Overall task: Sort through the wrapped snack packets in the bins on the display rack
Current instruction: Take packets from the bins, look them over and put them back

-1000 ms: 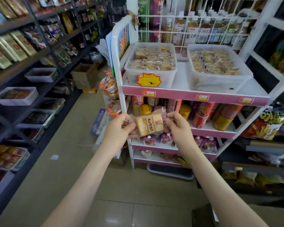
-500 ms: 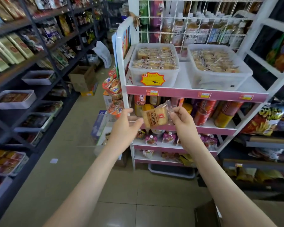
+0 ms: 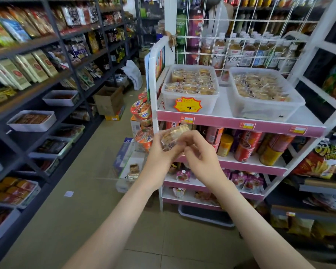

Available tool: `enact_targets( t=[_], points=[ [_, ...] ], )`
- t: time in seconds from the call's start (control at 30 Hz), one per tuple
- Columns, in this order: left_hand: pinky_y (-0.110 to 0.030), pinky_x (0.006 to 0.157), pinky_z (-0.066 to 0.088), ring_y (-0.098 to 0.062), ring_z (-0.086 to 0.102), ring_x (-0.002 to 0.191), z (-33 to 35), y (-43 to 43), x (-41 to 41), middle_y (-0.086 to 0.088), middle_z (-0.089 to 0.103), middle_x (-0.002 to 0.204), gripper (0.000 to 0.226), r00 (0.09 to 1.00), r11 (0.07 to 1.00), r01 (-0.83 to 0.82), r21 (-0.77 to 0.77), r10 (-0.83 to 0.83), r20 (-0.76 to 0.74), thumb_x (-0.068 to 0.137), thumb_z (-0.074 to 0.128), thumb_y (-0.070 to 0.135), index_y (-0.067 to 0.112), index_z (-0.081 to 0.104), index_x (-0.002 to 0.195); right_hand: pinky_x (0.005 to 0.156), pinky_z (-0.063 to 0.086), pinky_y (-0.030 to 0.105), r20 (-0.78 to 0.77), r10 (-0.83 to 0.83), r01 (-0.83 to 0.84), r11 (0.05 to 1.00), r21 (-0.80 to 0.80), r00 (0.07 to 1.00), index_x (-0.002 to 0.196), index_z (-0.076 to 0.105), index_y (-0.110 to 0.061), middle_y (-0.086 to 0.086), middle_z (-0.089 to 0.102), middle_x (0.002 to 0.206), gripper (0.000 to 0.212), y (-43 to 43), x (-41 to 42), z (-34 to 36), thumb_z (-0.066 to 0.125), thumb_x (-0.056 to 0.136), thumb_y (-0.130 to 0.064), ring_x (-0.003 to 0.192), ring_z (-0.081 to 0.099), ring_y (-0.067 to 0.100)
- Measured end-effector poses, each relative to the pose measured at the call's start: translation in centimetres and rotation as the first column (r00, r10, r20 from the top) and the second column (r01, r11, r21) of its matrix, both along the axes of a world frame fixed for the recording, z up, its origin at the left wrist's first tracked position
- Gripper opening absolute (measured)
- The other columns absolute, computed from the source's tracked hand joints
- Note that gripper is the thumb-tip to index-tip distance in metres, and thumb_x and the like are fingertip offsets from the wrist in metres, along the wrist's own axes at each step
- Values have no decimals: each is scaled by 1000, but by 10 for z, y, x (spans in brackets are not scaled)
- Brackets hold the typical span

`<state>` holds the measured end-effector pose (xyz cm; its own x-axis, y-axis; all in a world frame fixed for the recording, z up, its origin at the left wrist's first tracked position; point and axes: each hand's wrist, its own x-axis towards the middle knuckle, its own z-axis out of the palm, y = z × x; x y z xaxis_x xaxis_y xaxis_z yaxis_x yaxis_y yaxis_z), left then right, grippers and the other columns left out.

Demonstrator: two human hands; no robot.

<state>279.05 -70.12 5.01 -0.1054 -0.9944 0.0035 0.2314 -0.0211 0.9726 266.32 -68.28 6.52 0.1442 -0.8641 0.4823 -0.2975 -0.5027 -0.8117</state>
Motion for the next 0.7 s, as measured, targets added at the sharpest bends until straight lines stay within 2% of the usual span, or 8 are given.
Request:
enact_targets(
  t=[0.03,0.13,0.2,0.3,0.43,0.57,0.63,0.7],
  points=[
    [-47,96,51,-27,65,109,-1,-2,3,-10,67,115,46,1000,1000,-22,8,22,-15,82,75,16,17,52,122,68,44,10,16,-1,1,1000,14,1000,98,54,-29,-12,59,95,48,-2,1,0,42,83,15,79,58,-3],
    [-40,86,57,-25,68,101,2,-4,15,-10,69,110,34,996,998,-48,38,51,-71,87,64,-1,10,55,118,94,44,19,53,-114,112,993,40,992,119,51,-21,-4,55,116,40,-16,-1,-5,52,89,6,108,53,3],
    [-34,76,59,-24,70,96,7,-4,25,-9,70,106,34,990,998,-16,65,25,-138,86,61,-6,8,55,116,96,43,22,27,-196,191,972,139,980,130,47,-22,-3,53,124,42,-26,-5,-6,60,92,-11,116,50,9],
    [-36,75,60,-26,70,96,8,-4,40,-12,68,111,41,979,996,35,79,-19,-205,79,63,-4,6,54,117,74,49,13,140,-92,25,909,416,986,124,56,-16,-3,64,111,30,-30,-9,-3,58,95,-20,98,61,8],
    [-36,76,60,-29,69,99,9,-3,53,-14,66,115,46,972,994,83,66,-66,-225,72,64,0,8,55,117,56,43,10,177,-59,-21,908,418,982,106,64,-8,3,66,90,15,-32,-7,2,54,96,-13,66,56,2],
    [-34,73,60,-26,70,93,12,-2,59,-13,66,112,45,976,997,54,52,-42,-214,72,62,-3,11,57,114,54,41,14,156,-99,30,919,394,983,92,64,-3,4,61,76,8,-39,2,7,56,94,-5,61,51,7],
    [-33,73,60,-25,71,92,15,-2,62,-10,69,107,45,978,998,44,42,-34,-207,71,62,-4,11,57,114,58,44,18,197,-97,10,915,403,976,86,61,-4,7,59,75,11,-42,6,8,54,94,-1,63,50,11],
    [-33,74,60,-23,71,91,19,-2,64,-8,69,105,44,986,999,29,31,-23,-168,73,63,-5,13,57,112,57,45,16,219,-95,-3,912,411,971,83,59,-7,5,59,75,15,-45,10,10,52,94,0,62,51,8]
  ],
)
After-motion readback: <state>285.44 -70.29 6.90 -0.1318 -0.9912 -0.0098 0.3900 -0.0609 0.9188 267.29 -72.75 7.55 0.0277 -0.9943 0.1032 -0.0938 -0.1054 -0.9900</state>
